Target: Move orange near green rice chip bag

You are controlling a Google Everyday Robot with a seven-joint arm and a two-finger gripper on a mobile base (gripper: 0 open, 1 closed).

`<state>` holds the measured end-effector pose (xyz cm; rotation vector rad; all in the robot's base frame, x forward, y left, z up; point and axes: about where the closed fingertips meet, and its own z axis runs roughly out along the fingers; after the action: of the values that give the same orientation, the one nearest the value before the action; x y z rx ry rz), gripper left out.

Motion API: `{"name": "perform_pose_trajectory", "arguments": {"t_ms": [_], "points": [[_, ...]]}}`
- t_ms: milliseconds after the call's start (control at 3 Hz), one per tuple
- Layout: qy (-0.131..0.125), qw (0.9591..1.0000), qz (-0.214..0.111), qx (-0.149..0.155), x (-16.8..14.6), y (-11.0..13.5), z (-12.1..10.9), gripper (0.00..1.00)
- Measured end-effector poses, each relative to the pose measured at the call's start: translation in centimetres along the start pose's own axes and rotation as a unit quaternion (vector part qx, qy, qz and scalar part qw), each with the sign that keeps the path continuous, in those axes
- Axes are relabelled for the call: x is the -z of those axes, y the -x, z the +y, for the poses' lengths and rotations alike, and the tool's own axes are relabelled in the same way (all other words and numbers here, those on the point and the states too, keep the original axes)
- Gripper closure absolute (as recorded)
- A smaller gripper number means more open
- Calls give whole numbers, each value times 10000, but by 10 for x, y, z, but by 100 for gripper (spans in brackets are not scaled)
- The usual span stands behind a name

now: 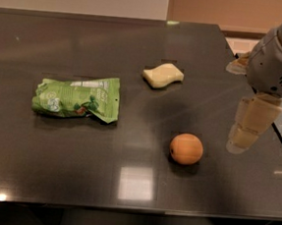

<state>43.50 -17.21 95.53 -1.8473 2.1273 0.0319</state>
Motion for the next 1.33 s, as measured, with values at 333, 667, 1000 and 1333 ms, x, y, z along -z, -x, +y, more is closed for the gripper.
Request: {"name": "perform_pose_trajectory", "arguments": {"t_ms": [333, 667, 1000, 1333], "points": [[231, 9992, -105, 305, -22, 17, 19, 0], [386, 9975, -218, 556, -42, 29, 41, 0], [487, 9949, -218, 854, -63, 38, 63, 0], [561, 9930, -166, 1030, -84, 42, 76, 0]]}}
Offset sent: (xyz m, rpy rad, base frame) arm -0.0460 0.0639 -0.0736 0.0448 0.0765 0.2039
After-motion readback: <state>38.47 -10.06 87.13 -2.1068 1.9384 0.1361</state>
